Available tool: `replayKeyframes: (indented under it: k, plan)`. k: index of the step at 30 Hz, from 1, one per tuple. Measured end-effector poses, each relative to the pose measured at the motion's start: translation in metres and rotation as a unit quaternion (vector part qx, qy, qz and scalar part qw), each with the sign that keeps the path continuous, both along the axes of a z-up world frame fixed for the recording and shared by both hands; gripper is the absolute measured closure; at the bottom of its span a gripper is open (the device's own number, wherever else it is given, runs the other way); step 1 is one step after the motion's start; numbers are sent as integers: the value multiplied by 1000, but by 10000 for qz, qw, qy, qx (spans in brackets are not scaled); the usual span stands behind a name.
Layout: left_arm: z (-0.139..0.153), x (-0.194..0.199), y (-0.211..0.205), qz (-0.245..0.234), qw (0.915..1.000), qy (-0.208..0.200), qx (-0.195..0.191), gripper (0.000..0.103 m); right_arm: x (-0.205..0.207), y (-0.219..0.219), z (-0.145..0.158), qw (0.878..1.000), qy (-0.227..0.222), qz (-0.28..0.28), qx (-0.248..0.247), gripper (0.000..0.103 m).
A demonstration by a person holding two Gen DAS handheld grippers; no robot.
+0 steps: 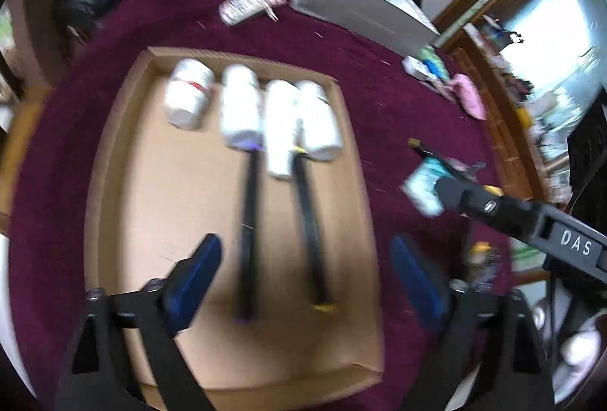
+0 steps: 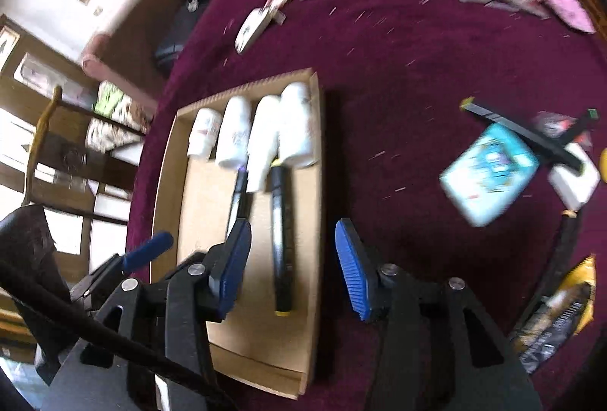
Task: Organize objects
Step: 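Lower both markers into the tray and open both grippers, then move both open grippers back and grasp the blue tissue pack with the left gripper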
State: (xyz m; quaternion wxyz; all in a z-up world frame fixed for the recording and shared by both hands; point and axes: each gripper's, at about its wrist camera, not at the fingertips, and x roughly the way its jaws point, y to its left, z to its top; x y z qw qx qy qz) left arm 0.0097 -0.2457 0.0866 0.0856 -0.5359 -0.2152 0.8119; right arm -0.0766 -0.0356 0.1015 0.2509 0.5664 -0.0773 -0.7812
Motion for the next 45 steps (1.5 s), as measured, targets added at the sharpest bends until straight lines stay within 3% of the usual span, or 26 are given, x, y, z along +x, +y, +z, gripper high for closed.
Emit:
replayKeyframes:
  k: [2, 4, 6, 7, 8, 9, 10, 11, 12, 13, 14, 16, 17, 19, 23, 25, 27, 32, 40, 45]
  plan:
    - [-3, 0, 9, -168, 9968, -98, 772, 8, 2, 18, 17, 9993, 329, -202, -14, 58]
    - [0, 4, 19, -152, 9928, -2, 1186, 8, 7, 39, 43, 9949, 879, -485, 120, 58]
    - [17, 9, 29, -78, 9946, 300, 990, 8, 17, 65, 75, 9816, 1632, -881, 458, 55]
    - [31, 12, 34, 22, 9965, 539, 637, 8, 25, 75, 91, 9697, 2071, -1093, 693, 39]
    - [55, 17, 40, 190, 9951, 974, 48, 7, 34, 86, 104, 9567, 2465, -1284, 866, 27]
    - [75, 23, 47, 313, 9885, 1392, -504, 7, 44, 99, 117, 9418, 2840, -1517, 967, 7]
    - [100, 32, 58, 447, 9721, 1951, -1224, 7, 49, 112, 124, 9331, 3036, -1690, 930, 0]
    - [125, 43, 72, 651, 9455, 2527, -1948, 7, 52, 123, 127, 9311, 3083, -1782, 783, 0]
    - [139, 51, 80, 831, 9275, 2830, -2298, 4, 49, 138, 126, 9365, 2919, -1877, 502, 0]
    - [150, 55, 87, 991, 9149, 3018, -2490, 1, 45, 149, 121, 9437, 2662, -1939, 322, 0]
    - [155, 48, 92, 999, 9167, 2996, -2449, 1, 38, 160, 114, 9512, 2354, -1989, 174, 0]
    - [135, 13, 105, 233, 9606, 2032, -1882, 1, 25, 182, 97, 9596, 1825, -2141, 69, 0]
    - [120, 1, 108, -69, 9746, 1648, -1516, 5, 22, 192, 90, 9605, 1672, -2225, 51, 0]
    - [96, -8, 117, -103, 9851, 1263, -1165, 9, 24, 212, 80, 9587, 1570, -2373, 19, 0]
    - [55, -21, 144, -139, 9889, 855, -1203, 9, 18, 239, 67, 9507, 1659, -2611, 216, 0]
    - [36, -28, 154, -272, 9917, 550, -1130, 9, 1, 254, 45, 9613, 1008, -2562, 106, 0]
    - [25, -30, 172, -387, 9902, 359, -1296, 9, -7, 270, 19, 9656, 321, -2568, -255, 3]
    - [2, -37, 187, -409, 9845, 144, -1699, 9, -4, 294, -24, 9659, -208, -2577, -173, 3]
    - [-23, -72, 210, -1002, 9672, 146, -2330, 9, -1, 309, -50, 9685, -571, -2422, -81, 3]
    - [-36, -93, 223, -1330, 9621, 135, -2378, 9, -2, 312, -57, 9698, -625, -2359, -50, 3]
